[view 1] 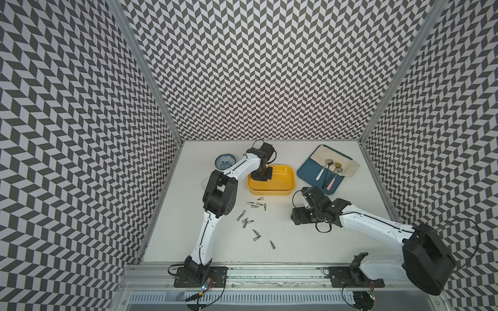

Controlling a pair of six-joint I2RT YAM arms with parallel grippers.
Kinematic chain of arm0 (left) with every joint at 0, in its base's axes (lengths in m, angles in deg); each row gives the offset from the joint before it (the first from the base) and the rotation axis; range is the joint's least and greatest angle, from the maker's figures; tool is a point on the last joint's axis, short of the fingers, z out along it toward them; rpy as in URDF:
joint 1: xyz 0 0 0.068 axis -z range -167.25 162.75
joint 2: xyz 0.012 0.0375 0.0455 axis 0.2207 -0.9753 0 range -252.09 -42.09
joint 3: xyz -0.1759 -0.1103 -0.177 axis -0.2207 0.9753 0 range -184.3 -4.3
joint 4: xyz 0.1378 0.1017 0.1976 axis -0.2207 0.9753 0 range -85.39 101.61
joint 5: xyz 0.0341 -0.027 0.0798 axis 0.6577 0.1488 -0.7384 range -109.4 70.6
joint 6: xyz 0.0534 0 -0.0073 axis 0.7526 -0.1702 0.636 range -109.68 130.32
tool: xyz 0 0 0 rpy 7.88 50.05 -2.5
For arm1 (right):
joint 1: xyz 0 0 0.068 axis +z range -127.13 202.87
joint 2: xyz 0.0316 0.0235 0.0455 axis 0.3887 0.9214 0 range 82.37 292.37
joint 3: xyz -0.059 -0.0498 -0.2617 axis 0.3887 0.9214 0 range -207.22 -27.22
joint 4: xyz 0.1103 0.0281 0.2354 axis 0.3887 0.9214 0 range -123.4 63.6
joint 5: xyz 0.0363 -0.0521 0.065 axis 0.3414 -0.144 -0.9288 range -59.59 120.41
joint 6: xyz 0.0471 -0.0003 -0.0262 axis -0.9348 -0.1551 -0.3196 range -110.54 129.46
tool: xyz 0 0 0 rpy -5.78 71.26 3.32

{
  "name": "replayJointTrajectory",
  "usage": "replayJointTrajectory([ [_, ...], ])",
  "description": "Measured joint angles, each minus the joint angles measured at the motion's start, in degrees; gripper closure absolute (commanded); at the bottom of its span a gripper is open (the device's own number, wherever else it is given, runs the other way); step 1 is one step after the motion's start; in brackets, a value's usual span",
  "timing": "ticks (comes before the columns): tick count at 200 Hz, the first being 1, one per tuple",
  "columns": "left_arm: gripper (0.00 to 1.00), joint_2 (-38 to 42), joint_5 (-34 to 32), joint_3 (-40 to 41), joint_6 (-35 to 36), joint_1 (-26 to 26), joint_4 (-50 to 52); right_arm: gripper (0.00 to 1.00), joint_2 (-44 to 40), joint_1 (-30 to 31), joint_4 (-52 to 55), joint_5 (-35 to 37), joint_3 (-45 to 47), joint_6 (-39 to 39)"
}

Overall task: Put the bit on the desktop into the storage box
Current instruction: Place the screwdriver bit in the storage box.

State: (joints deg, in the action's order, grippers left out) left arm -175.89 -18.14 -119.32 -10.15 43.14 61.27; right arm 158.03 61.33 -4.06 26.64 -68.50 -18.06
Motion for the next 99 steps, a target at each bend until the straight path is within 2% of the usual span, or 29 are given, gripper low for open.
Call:
replayJointTrajectory([
  [39, 0.98, -1.57, 0.11, -1.57, 0.31, -0.07, 0.35, 0.08, 2.71, 0.00, -1.05, 0.15, 0.20, 0.24],
  [99, 0.68, -1.62, 0.13, -1.99, 0.24, -0.24, 0.57, 0.08, 5.79, 0.02, -3.02, -0.13, 0.20, 1.49],
])
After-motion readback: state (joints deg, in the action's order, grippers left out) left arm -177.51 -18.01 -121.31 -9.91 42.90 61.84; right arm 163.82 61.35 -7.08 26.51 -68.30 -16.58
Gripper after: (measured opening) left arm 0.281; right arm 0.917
